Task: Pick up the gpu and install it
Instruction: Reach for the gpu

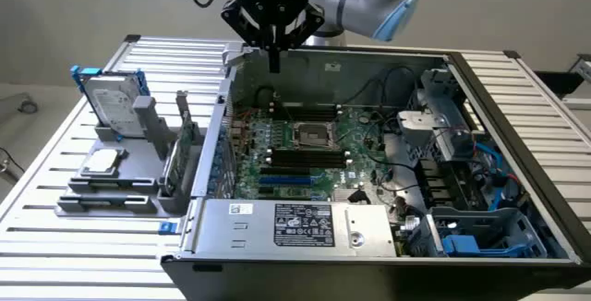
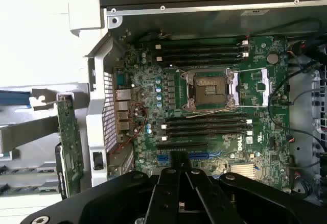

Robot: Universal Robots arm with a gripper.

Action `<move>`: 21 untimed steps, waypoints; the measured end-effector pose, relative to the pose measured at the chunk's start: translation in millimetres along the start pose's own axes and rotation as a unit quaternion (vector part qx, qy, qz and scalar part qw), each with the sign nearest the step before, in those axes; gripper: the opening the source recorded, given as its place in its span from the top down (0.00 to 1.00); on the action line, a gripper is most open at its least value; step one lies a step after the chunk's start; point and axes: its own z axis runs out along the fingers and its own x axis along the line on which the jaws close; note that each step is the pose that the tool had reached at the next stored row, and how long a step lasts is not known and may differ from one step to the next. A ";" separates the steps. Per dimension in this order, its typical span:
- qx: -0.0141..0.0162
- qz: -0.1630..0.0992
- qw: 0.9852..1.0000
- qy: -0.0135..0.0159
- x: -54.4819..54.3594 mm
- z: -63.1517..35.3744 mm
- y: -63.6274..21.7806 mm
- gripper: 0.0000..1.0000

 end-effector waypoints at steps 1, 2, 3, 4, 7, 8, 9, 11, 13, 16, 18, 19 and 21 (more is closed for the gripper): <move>0.000 0.000 1.000 0.000 0.0 0.0 0.0 0.89; 0.000 0.000 1.000 0.000 0.0 0.0 0.0 0.89; 0.000 0.000 1.000 0.000 0.0 0.0 0.0 0.89; 0.000 0.000 1.000 0.000 0.0 0.0 0.0 0.89; 0.000 0.000 1.000 0.000 0.0 0.0 0.0 0.89; 0.000 0.000 1.000 0.000 0.3 0.0 0.0 0.89; 0.000 0.000 1.000 0.000 1.5 -0.1 -0.1 0.89; 0.000 0.000 1.000 0.000 9.6 -0.3 -0.7 0.89; 0.000 0.000 1.000 0.000 18.4 -0.4 -1.3 0.89; 0.000 0.000 1.000 0.000 32.3 -0.5 -2.3 0.89; 0.000 0.000 1.000 0.000 41.2 -0.1 -3.0 0.89; 0.000 0.000 1.000 0.002 45.8 0.4 -3.3 0.89; 0.000 0.000 1.000 0.005 55.0 1.5 -4.0 0.89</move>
